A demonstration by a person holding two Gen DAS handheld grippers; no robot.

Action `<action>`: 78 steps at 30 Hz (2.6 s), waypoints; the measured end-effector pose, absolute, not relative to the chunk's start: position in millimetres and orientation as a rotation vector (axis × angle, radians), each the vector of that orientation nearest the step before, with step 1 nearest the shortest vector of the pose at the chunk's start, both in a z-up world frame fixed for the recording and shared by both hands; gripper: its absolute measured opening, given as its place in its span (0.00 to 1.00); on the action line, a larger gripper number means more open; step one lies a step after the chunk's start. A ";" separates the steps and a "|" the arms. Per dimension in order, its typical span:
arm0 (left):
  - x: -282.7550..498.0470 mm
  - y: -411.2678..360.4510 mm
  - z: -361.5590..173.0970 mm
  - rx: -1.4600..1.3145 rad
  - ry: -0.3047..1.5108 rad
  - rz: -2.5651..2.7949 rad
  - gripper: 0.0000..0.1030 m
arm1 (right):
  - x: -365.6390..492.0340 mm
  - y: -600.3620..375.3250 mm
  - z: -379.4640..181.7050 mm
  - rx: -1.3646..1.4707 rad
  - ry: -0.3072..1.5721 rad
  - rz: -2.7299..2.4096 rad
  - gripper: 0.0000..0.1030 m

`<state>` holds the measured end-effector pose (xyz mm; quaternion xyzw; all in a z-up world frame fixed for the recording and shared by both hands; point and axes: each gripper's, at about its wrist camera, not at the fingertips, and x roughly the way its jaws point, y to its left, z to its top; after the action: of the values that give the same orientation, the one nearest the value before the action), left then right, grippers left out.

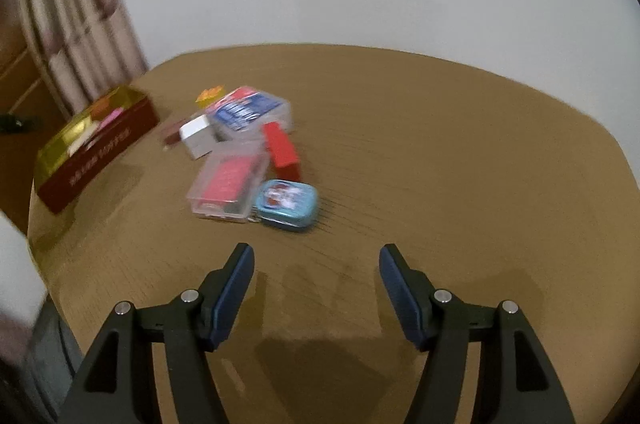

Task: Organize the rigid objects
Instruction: 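Grasp the blue cartoon tin with the right tool, then place the blue tin into the gold tin and open the right tool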

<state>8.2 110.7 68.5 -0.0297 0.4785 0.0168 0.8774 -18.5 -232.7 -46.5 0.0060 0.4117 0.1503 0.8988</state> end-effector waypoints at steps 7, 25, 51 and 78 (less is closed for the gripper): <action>-27.4 76.0 37.2 -0.122 1.047 -0.052 0.70 | 15.6 -229.4 -41.3 0.136 0.882 0.233 0.65; -37.4 43.9 13.4 -0.084 1.103 -0.113 0.70 | 33.5 -208.6 -62.4 0.098 0.927 0.100 0.42; -106.2 126.1 26.1 -0.122 0.962 0.170 0.73 | 85.5 48.8 70.3 -0.089 0.848 0.704 0.41; -95.1 143.7 0.5 -0.147 1.032 0.189 0.75 | 128.7 91.0 9.6 -0.296 0.861 0.766 0.43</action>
<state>-95.1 143.7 0.5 -0.0703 0.4920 0.0900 0.8630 128.7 91.0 9.6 -0.1393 0.4054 0.3608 0.8283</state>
